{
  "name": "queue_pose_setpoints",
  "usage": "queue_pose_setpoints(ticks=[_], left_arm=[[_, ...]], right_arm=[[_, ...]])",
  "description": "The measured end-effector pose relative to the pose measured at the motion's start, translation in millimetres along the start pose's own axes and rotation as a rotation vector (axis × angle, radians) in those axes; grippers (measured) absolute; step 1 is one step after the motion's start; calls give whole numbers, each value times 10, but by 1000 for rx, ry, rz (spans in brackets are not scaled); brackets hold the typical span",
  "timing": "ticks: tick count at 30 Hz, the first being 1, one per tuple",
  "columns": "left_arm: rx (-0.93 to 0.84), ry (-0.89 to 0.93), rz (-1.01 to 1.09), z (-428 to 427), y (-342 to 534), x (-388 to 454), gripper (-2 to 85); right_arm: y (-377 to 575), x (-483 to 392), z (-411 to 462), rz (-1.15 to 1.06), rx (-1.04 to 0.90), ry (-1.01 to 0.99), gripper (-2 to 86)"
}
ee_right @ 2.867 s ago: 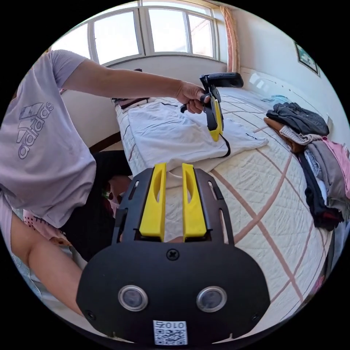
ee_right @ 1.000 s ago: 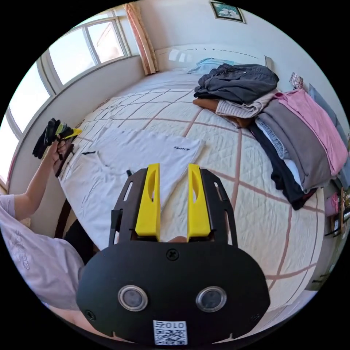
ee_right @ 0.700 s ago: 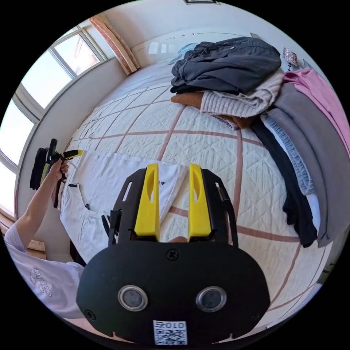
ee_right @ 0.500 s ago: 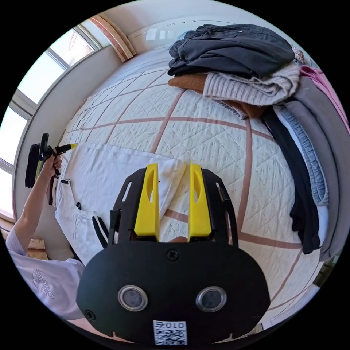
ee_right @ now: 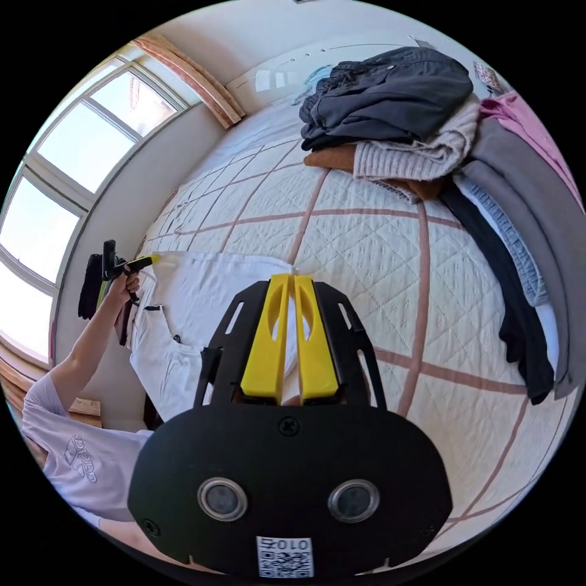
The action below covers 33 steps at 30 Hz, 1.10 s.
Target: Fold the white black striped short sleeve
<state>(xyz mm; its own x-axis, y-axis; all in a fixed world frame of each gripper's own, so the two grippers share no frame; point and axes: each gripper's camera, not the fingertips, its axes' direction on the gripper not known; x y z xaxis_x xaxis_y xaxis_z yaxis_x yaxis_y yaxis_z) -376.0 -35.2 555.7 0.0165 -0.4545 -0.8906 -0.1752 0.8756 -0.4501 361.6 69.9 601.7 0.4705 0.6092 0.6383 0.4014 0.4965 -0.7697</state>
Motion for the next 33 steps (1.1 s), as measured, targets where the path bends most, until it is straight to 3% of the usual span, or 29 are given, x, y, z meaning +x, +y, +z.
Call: queue_pose_setpoints(ticks=[8, 11, 13, 16, 22, 29, 33], left_arm=[[199, 108, 335, -851, 772, 1029, -1], [239, 109, 566, -1241, 1466, 1551, -1], [195, 73, 678, -1226, 2147, 1805, -1], [19, 64, 623, -854, 2699, 1778, -1], [47, 110, 464, -631, 3022, 1723, -1], [56, 69, 521, -788, 3285, 2030, 2], [35, 81, 510, -731, 3493, 2067, 10]], right_arm=[[1188, -601, -1078, -391, 167, -1, 38], [2106, -665, -1262, -564, 246, 1, 37], [2504, -472, -1112, -545, 213, -20, 38], [2778, -90, -698, -409, 62, -74, 38], [2757, 44, -166, -380, -110, 12, 39], [2866, 91, -516, -453, 25, -36, 38], [2941, 205, -413, -475, -3, -37, 38]])
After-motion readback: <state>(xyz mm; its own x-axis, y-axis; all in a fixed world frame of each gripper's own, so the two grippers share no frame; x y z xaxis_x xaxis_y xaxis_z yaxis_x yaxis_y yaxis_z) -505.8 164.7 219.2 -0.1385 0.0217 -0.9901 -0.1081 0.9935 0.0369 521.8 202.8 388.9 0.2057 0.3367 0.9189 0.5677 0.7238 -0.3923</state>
